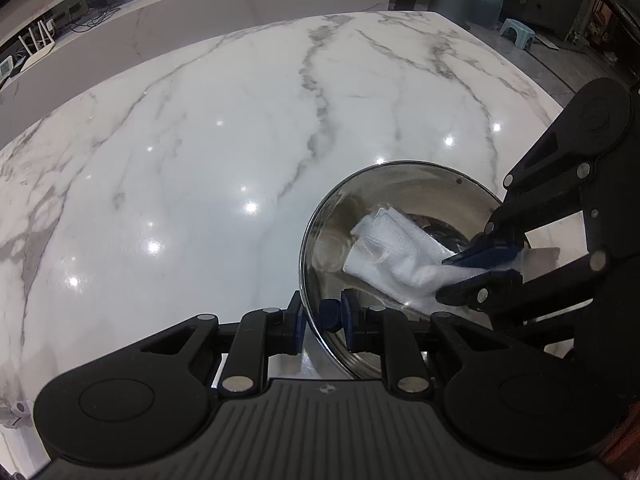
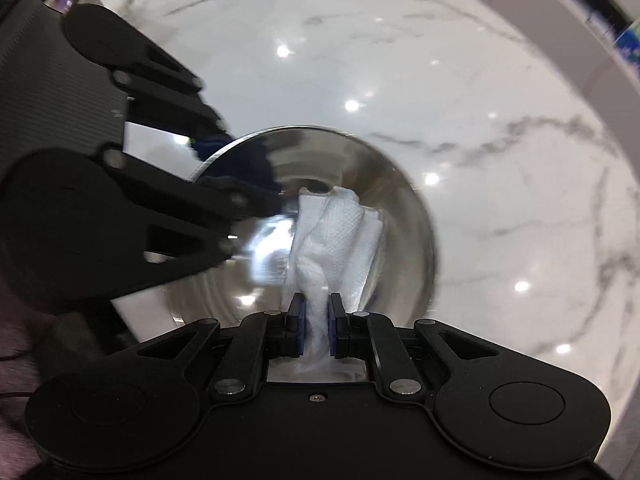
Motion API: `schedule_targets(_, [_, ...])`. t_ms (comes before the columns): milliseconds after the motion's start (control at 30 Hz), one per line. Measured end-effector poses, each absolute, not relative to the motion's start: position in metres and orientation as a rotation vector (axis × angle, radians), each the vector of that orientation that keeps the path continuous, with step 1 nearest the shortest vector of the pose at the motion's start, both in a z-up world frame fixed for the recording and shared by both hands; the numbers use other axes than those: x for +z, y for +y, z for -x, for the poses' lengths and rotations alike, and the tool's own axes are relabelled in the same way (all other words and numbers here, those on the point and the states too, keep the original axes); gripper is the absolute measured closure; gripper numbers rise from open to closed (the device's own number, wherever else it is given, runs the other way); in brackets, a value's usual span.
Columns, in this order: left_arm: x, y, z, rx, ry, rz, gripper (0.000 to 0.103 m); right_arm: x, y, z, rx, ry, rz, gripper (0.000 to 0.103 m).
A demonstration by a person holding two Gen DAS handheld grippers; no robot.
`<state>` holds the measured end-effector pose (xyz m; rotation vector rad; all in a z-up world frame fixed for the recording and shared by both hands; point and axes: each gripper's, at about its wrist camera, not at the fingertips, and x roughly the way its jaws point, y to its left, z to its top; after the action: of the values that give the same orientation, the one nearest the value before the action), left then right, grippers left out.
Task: Clean bowl
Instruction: 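Rub the towel around the bowl interior with the right tool while the left tool holds the rim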
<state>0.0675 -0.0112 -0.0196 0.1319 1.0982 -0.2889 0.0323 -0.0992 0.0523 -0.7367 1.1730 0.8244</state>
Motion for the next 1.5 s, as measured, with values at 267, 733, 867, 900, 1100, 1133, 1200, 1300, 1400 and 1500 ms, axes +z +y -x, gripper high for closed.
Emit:
schedule_targets(267, [-0.022,-0.011,-0.060,-0.342,1.153,-0.116,0.074,0.059,-0.104,-0.030,0.832,1.172,0.714,0.094])
schedule_targets(733, [-0.020,-0.015,-0.064,-0.301,1.097,-0.147,0.085,0.067,-0.128,-0.017,0.909,1.246,0.579,0.094])
schedule_targets(867, [-0.021,-0.015,-0.065,-0.302,1.094,-0.148,0.085,0.078,-0.120,0.012,0.943,1.261,0.566,0.094])
schedule_targets(900, [-0.021,-0.015,-0.065,-0.303,1.094,-0.148,0.085,0.075,-0.119,0.008,0.944,1.262,0.571,0.094])
schedule_targets(1100, [-0.021,-0.014,-0.065,-0.307,1.096,-0.150,0.085,0.079,-0.117,0.016,0.836,1.167,0.780,0.094])
schedule_targets(1133, [-0.021,-0.014,-0.065,-0.306,1.097,-0.150,0.085,0.080,-0.118,0.017,0.826,1.155,0.793,0.094])
schedule_targets(1200, [-0.021,-0.014,-0.065,-0.311,1.107,-0.146,0.082,0.082,-0.119,0.020,0.820,1.147,0.798,0.094])
schedule_targets(1300, [-0.023,-0.017,-0.062,-0.347,1.139,-0.143,0.073,0.085,-0.121,0.024,0.822,1.146,0.795,0.094])
schedule_targets(1400, [-0.024,-0.017,-0.058,-0.368,1.147,-0.148,0.071,0.088,-0.124,0.027,0.823,1.147,0.787,0.094])
schedule_targets(1500, [-0.023,-0.016,-0.058,-0.370,1.144,-0.148,0.073,0.091,-0.127,0.031,0.824,1.146,0.782,0.094])
